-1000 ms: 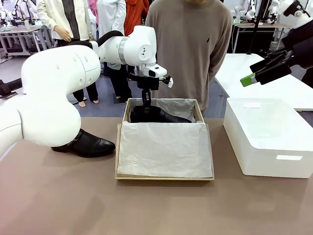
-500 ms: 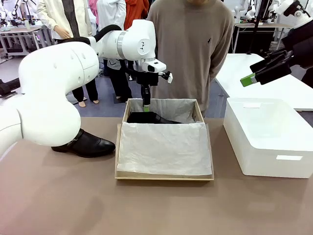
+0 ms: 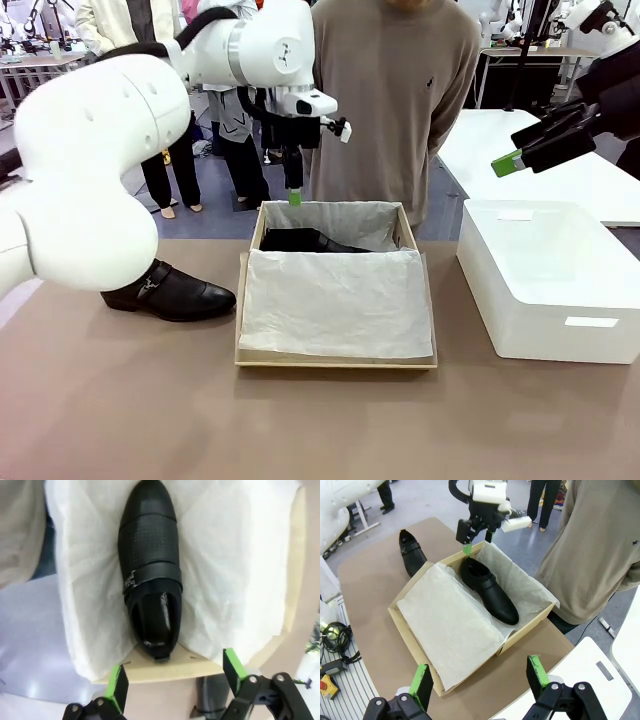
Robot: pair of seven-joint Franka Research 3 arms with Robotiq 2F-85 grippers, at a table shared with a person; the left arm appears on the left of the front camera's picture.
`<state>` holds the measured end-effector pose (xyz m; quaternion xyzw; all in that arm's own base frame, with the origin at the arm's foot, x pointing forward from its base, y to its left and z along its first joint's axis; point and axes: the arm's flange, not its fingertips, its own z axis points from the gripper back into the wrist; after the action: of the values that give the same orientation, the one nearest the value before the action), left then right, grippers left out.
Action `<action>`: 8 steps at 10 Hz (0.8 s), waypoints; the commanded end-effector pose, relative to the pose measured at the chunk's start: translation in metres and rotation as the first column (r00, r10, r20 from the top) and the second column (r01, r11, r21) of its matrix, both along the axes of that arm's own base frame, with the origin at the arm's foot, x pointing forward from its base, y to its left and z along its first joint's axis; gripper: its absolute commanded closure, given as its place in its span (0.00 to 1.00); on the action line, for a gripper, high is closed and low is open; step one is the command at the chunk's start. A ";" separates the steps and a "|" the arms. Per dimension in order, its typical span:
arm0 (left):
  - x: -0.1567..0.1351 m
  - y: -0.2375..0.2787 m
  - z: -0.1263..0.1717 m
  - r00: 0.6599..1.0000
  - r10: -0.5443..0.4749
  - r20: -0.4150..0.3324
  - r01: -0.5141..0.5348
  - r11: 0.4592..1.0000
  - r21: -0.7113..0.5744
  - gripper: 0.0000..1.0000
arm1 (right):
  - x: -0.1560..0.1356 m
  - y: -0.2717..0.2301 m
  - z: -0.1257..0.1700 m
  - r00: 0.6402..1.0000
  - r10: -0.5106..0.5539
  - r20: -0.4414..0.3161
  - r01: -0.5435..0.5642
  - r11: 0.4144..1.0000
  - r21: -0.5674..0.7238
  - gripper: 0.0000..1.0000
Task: Pack the shoes into the box.
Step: Place one shoe of the Shoes into the Shoes Box, then place the other shoe of the Shoes into the Shoes Box.
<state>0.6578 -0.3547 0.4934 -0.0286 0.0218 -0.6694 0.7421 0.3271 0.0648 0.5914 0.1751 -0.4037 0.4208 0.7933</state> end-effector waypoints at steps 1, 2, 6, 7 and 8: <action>0.004 -0.004 -0.016 1.000 0.005 -0.005 -0.005 1.000 0.005 0.00 | 0.000 0.000 -0.001 1.000 0.009 0.001 -0.009 1.000 0.016 0.00; 0.004 -0.004 -0.016 1.000 0.005 -0.005 -0.005 1.000 0.005 0.00 | 0.000 0.000 -0.001 1.000 0.009 0.001 -0.009 1.000 0.016 0.00; 0.004 -0.004 -0.016 1.000 0.005 -0.005 -0.005 1.000 0.005 0.00 | 0.000 0.000 -0.001 1.000 0.009 0.001 -0.009 1.000 0.016 0.00; 0.004 -0.004 -0.016 1.000 0.005 -0.005 -0.005 1.000 0.005 0.00 | 0.000 0.000 -0.001 1.000 0.009 0.001 -0.009 1.000 0.016 0.00; 0.004 -0.004 -0.016 1.000 0.005 -0.005 -0.005 1.000 0.005 0.00 | 0.000 0.000 -0.001 1.000 0.009 0.001 -0.009 1.000 0.016 0.00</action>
<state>0.6617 -0.3598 0.4743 -0.0306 0.0275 -0.6700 0.7412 0.3271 0.0648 0.5914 0.1751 -0.4037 0.4208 0.7933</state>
